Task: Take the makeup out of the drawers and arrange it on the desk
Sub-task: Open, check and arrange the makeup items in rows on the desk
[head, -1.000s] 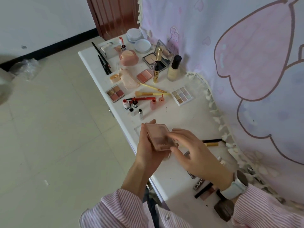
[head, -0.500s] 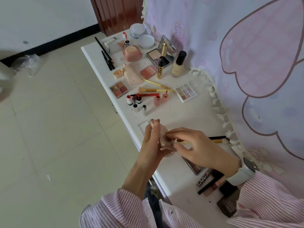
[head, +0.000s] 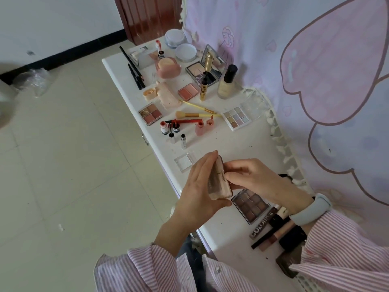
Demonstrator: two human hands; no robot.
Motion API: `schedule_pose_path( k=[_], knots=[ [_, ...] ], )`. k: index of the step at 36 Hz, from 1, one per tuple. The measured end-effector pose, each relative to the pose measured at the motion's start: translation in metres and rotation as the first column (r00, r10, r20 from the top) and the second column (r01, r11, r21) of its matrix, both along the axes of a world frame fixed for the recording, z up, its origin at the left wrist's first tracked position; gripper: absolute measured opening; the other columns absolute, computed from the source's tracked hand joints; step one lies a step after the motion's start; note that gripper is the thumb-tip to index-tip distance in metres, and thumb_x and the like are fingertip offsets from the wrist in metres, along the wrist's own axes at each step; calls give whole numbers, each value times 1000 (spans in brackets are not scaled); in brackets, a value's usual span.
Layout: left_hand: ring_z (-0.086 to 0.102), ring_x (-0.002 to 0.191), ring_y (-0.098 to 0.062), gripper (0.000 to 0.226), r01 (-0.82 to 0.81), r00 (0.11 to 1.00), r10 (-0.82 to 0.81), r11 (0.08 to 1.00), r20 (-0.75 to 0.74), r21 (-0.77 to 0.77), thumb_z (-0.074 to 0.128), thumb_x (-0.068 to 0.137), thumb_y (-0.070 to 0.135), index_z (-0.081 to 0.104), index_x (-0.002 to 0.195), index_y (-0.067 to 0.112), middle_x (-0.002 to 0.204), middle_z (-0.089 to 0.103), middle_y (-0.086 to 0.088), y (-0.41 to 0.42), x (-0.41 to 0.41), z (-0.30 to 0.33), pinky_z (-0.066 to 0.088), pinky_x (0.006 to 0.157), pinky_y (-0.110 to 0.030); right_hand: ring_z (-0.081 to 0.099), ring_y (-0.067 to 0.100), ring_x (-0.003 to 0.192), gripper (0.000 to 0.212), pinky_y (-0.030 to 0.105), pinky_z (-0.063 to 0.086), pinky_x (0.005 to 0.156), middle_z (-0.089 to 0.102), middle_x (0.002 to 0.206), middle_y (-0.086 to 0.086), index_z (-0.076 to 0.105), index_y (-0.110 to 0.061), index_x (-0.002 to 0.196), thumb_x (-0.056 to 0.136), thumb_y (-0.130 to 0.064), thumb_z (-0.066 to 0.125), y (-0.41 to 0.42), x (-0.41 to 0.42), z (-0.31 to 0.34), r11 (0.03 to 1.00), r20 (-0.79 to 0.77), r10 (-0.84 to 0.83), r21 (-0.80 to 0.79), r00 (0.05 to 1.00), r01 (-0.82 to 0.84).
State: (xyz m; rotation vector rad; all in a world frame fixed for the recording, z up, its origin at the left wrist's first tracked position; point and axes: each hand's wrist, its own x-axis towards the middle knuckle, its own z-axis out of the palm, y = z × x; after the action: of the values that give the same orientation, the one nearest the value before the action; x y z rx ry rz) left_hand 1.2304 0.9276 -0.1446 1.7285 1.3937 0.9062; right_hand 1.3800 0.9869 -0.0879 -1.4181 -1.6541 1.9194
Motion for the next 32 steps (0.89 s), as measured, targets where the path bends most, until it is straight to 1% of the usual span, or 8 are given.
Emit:
schedule_pose_path(
  k=[6,10,17,23,26,28,30,32],
  knots=[
    [20,129,3,110,26,997,-18,996,-81,91,88,53,19,21,141,20,138,29,11,2,2,-1,16,109,-10,67,18,95,22,37,53,90,71,98,9,67,-9,102,89,-4,51,0,2,-3,1000,24,12,4,1000,-12],
    [21,133,1,106,-13,1000,15,997,-22,76,86,56,20,21,140,23,139,23,20,4,4,-1,19,110,-15,68,16,95,22,30,54,85,71,99,6,67,-13,102,90,-4,52,2,3,-3,999,-41,-24,-36,999,23],
    [23,135,-1,105,-20,999,19,999,28,49,83,58,22,19,141,24,143,27,5,6,5,2,20,109,-12,65,22,102,23,32,53,87,69,107,9,66,-10,108,90,-6,53,5,9,-3,989,-163,-69,-144,984,46],
    [20,131,12,106,-60,993,59,998,103,7,84,58,21,20,142,28,140,24,18,5,5,4,21,105,-6,70,23,87,27,26,56,74,73,92,10,68,-8,98,90,4,45,8,9,-9,976,-82,-197,-107,977,188],
    [23,133,6,105,-93,971,102,994,217,-51,85,61,12,18,140,31,141,23,16,6,8,5,26,101,-5,70,27,81,28,27,57,68,73,88,11,66,-6,96,91,5,40,14,16,-11,957,-35,-269,-123,962,263],
    [26,134,2,103,-120,937,157,984,312,-134,83,65,9,18,138,41,143,23,19,8,12,5,35,102,-13,70,28,79,27,31,58,69,73,88,12,64,-3,98,92,4,38,19,22,-12,947,4,-310,-91,951,309],
    [34,132,-1,100,-129,889,224,960,399,-249,80,69,9,18,135,48,143,27,20,10,17,6,42,102,-29,70,29,79,26,33,59,72,73,88,13,62,-2,102,92,1,38,25,28,-13,932,56,-361,-14,931,362],
    [45,126,-8,96,-131,846,285,930,451,-343,78,72,13,17,138,46,143,35,14,15,23,7,46,99,-39,71,26,78,24,30,59,71,72,88,11,62,-4,103,93,-1,40,32,34,-14,910,111,-412,100,904,403]
  ],
)
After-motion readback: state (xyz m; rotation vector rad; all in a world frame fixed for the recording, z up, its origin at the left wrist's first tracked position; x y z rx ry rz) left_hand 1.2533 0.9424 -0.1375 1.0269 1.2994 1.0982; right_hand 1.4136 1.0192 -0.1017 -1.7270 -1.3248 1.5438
